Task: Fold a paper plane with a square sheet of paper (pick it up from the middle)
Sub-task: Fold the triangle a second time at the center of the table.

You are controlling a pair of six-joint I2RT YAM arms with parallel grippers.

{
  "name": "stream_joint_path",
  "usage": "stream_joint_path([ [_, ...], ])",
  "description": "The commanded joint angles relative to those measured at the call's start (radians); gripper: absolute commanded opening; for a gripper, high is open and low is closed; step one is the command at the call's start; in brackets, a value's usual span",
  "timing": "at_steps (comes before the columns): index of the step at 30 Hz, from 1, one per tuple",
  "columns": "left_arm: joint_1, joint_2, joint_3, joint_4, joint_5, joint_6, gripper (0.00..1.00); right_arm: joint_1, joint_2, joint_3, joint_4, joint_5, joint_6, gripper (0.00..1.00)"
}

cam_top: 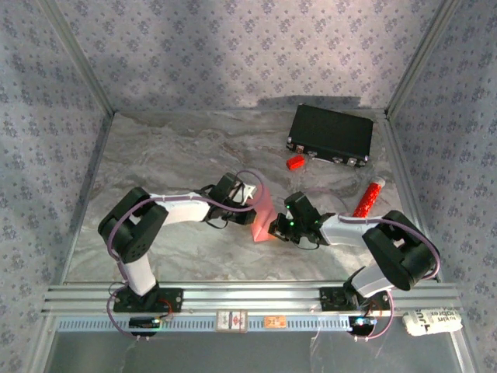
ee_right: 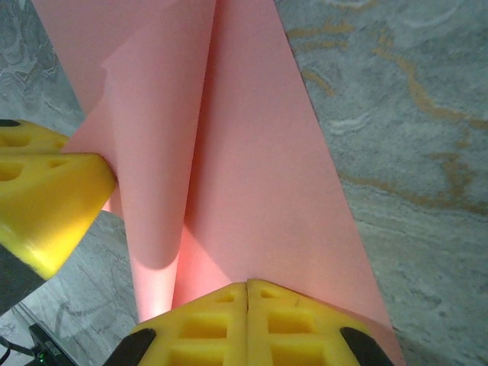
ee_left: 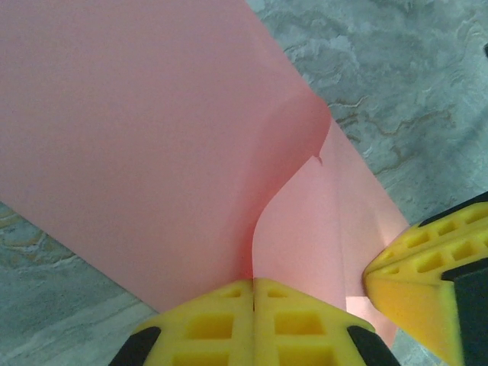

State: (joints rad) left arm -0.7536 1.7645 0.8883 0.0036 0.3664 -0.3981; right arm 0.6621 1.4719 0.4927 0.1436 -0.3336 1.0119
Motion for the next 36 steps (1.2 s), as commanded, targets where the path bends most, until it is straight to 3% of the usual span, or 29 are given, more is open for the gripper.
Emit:
stream_joint_path([
  [1,0.003,0.017,0.007,-0.023,0.003,0.022,0.0,-0.01,0.021,-0.008,-0.116,0.031,-0.025,0.06],
  [36,0.003,0.027,0.038,-0.013,0.026,0.041,0.0,-0.017,0.026,-0.002,-0.126,0.021,-0.038,0.06],
])
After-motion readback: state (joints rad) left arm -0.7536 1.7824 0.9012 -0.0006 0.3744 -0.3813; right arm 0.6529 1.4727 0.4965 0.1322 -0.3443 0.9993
